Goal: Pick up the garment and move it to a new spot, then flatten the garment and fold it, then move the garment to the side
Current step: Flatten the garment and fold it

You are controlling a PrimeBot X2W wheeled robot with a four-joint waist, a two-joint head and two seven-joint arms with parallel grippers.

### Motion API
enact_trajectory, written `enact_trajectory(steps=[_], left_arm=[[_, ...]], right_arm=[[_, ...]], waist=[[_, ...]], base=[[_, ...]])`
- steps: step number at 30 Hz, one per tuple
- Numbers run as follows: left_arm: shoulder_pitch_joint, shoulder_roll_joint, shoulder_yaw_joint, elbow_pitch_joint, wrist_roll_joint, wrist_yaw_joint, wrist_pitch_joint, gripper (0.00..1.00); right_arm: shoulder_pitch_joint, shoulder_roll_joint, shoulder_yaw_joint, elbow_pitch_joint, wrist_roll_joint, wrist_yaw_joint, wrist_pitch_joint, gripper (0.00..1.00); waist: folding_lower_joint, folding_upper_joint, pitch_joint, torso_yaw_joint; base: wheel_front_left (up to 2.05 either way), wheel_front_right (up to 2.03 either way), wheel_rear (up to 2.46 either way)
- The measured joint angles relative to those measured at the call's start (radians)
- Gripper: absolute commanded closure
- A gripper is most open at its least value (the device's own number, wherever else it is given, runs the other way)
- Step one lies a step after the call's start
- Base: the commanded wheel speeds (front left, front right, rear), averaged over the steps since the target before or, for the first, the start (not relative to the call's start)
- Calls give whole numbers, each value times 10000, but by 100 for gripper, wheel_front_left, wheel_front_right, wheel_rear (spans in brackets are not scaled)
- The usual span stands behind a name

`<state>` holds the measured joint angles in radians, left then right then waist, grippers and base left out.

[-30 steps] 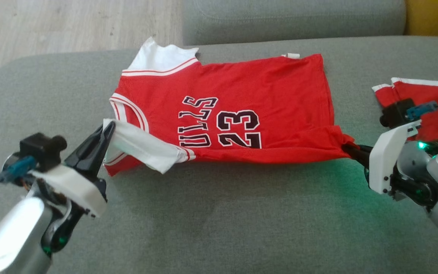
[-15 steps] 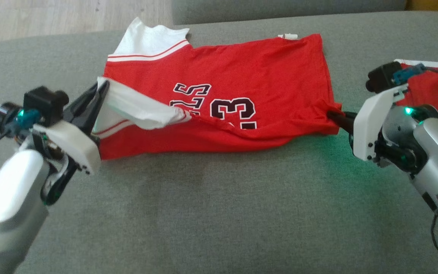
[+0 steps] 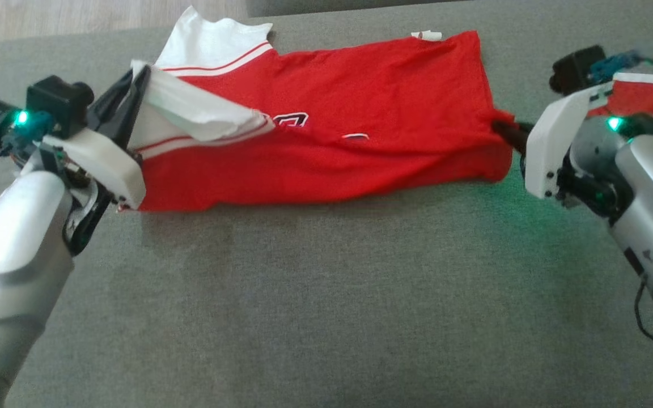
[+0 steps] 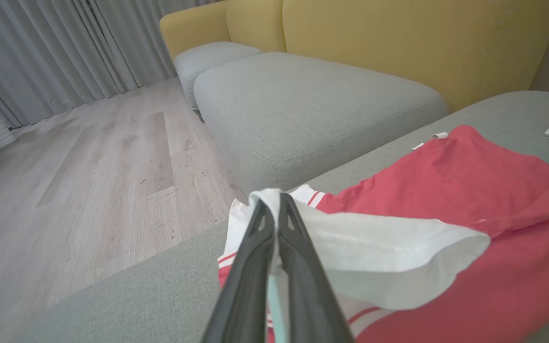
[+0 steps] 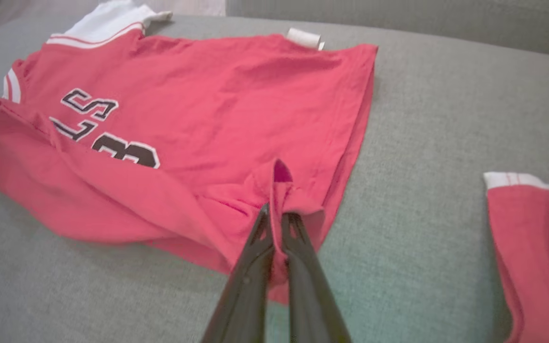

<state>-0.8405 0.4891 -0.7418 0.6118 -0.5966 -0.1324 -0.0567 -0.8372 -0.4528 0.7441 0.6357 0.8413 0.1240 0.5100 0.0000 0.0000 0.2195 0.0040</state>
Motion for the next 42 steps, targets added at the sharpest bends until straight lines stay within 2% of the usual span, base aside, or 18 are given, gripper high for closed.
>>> enact_trajectory(steps=[1,6,11,12,13,15,18,21,25,29,34,40,42], left_arm=[[-96,-79,0,159,21,0,-150,0],[-528,-602,82,886,159,242,-1097,0],[-597,-961,669,989,132,744,-1835,0],[-597,-961,669,989,132,744,-1835,0],[-554,-1018,886,890,35,880,-1889,0],[-336,-1129,1402,466,-151,1162,-1954,0],[520,-1358,2445,-874,-199,1570,-1973,0],[1929,-1749,3292,-2104,21,1979,-2000,0],[4048,-2451,4109,-3302,495,2299,-2000,0],[5578,-3120,4679,-3969,1147,2351,-2000,0],[6817,-3745,5129,-4034,1760,2197,-2000,0],[7145,-4063,5567,-3768,2291,1942,-2000,0],[6981,-4092,5730,-3141,2368,1941,-2000,0]], right_arm=[[-97,50,-48,146,-75,0,-144,0],[-415,253,-399,813,-470,0,-1331,0],[-423,370,-884,1009,-811,0,-3603,0],[-423,370,-884,1009,-811,0,-3603,0],[-412,395,-1055,1030,-886,0,-4107,0],[-318,454,-1287,1032,-1160,0,-5125,0],[113,717,-1745,1037,-1549,0,-6439,0],[964,1104,-2343,1106,-2092,0,-7264,0],[2226,1689,-3572,1103,-3108,0,-7553,0],[3655,2516,-4893,556,-4435,0,-7582,0],[5412,3568,-6351,-242,-5879,0,-7582,0],[6059,3887,-6907,-932,-6621,0,-7580,0],[5976,3931,-6895,-1294,-6778,0,-7545,0]], waist=[[0,0,39,7],[0,0,93,139],[0,0,-94,305],[0,0,-94,305],[0,0,-161,331],[-1,0,-310,381],[-1,0,-549,444],[-1,0,-816,502],[-1,0,-1137,530],[-2,0,-1394,502],[-3,0,-1581,419],[-1,0,-1534,300],[-1,0,-1475,195]], base=[[0,0,0],[0,0,0],[0,0,0],[0,0,0],[0,0,0],[0,0,0],[0,0,0],[0,0,0],[0,0,0],[0,0,0],[0,0,0],[0,0,0],[0,0,0]])
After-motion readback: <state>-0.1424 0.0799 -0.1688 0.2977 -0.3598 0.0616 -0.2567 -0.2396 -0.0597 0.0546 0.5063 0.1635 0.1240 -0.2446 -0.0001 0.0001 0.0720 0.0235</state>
